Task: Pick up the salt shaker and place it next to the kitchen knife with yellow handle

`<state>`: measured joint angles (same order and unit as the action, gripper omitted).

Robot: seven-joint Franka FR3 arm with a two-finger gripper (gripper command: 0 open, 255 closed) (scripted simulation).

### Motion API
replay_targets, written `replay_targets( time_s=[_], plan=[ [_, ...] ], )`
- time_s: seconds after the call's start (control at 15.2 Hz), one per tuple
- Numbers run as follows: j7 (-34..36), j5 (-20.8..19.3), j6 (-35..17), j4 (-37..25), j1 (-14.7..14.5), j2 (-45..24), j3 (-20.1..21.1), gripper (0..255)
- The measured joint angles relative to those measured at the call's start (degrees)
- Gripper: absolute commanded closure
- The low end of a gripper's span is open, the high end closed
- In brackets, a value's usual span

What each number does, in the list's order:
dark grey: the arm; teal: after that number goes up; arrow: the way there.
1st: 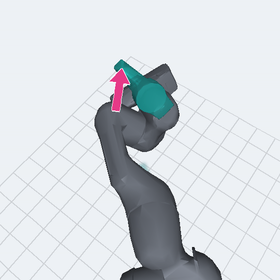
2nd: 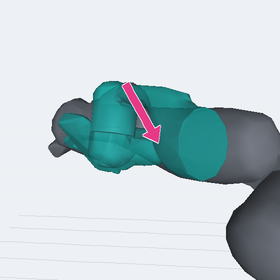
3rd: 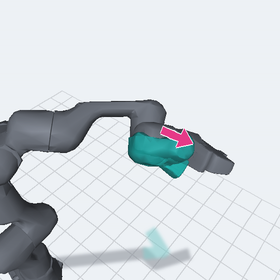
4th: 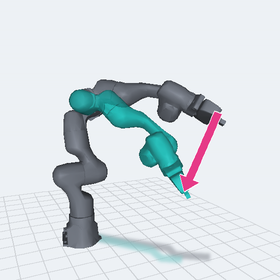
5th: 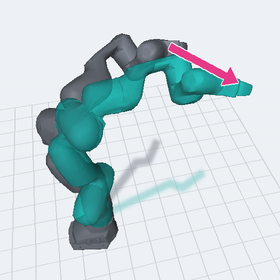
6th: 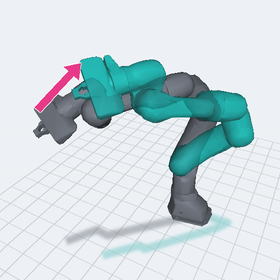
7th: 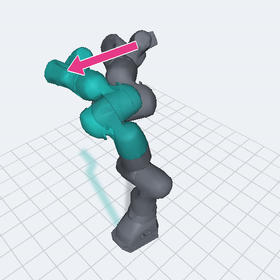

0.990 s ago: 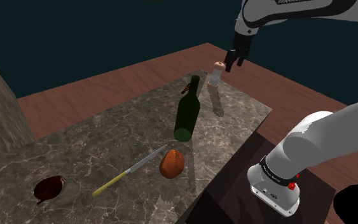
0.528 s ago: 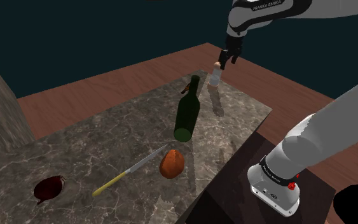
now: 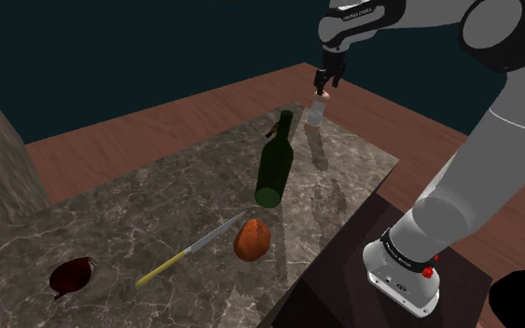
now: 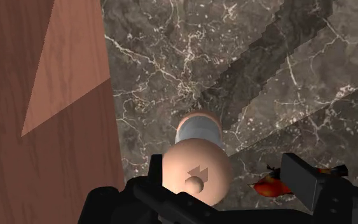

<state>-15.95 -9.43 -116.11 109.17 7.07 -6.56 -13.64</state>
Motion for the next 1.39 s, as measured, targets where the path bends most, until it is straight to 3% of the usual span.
replay_targets(
  time_s=[0.13, 0.59, 0.99, 1.06, 1.39],
  plan=[
    [-0.4, 0.1, -0.7, -2.1, 0.4, -2.7, -0.2, 0],
    [-0.7, 0.3, -5.5, 0.0, 1.1, -5.3, -0.6, 0],
    [-0.7, 0.4, -6.0, 0.2, 1.1, -5.6, -0.6, 0],
    [-0.7, 0.4, -6.0, 0.2, 1.1, -5.6, -0.6, 255],
    [-0.7, 0.4, -6.0, 0.1, 1.2, -5.6, -0.6, 255]
  ],
)
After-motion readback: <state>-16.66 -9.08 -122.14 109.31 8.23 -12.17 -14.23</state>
